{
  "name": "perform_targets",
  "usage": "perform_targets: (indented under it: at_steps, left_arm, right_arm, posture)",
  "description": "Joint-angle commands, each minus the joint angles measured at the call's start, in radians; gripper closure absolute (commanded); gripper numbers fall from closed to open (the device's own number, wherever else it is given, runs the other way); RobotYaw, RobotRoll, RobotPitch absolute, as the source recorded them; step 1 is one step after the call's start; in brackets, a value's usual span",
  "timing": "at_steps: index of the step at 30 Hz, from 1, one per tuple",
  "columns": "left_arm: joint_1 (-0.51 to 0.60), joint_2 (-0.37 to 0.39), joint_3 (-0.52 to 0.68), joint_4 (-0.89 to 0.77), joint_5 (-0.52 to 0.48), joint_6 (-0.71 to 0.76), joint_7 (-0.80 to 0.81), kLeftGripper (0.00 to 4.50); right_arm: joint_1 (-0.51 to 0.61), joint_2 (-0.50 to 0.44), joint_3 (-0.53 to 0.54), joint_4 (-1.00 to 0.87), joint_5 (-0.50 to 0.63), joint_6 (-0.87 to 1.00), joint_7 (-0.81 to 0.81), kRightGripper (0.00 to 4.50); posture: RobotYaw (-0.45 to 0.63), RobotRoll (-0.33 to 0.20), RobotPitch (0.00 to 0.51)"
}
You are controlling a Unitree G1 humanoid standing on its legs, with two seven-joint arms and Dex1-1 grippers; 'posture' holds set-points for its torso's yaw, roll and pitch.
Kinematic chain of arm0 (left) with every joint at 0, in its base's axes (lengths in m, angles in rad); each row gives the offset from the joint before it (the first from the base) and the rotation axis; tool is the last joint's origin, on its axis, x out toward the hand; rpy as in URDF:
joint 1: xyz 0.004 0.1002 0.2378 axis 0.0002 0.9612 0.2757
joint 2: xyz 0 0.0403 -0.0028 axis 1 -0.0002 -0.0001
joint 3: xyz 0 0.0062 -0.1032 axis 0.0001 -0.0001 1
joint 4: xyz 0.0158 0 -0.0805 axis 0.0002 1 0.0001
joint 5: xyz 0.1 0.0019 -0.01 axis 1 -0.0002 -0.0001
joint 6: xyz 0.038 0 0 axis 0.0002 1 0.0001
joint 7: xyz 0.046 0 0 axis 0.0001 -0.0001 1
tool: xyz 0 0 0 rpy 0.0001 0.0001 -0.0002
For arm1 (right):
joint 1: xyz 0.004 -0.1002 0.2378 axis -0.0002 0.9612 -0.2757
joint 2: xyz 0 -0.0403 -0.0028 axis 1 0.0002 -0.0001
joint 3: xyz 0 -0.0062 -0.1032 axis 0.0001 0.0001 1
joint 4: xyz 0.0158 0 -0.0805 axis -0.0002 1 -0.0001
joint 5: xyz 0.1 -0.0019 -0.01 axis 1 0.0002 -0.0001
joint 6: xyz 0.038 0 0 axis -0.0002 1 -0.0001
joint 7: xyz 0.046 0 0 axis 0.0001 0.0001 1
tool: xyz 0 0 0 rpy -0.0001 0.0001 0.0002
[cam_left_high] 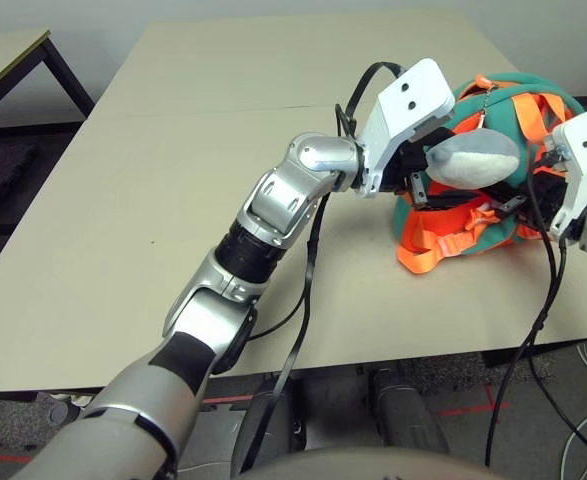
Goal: Put the pencil case into the backpack and zip it.
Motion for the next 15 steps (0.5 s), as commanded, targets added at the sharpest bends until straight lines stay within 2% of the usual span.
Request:
perform_targets:
  at_steps: [1,15]
  left_arm:
    - [0.004,0.003,-0.004,-0.003,0.002,0.003,-0.005,0.00]
    - [-0.004,0.000,0.005,0.023,0.007,-0.006,0.011,0.00]
  right_arm:
    - [-0.014,0.008,0.024,-0.005,0.007,-0.005,0.005,4.40]
    - [-0.021,0.018,0.028,0.000,-0.001,-0.010,0.005,4.40]
  posture:
    - [-0.03,0.000,0.090]
    - [-0.03,0.000,0.084]
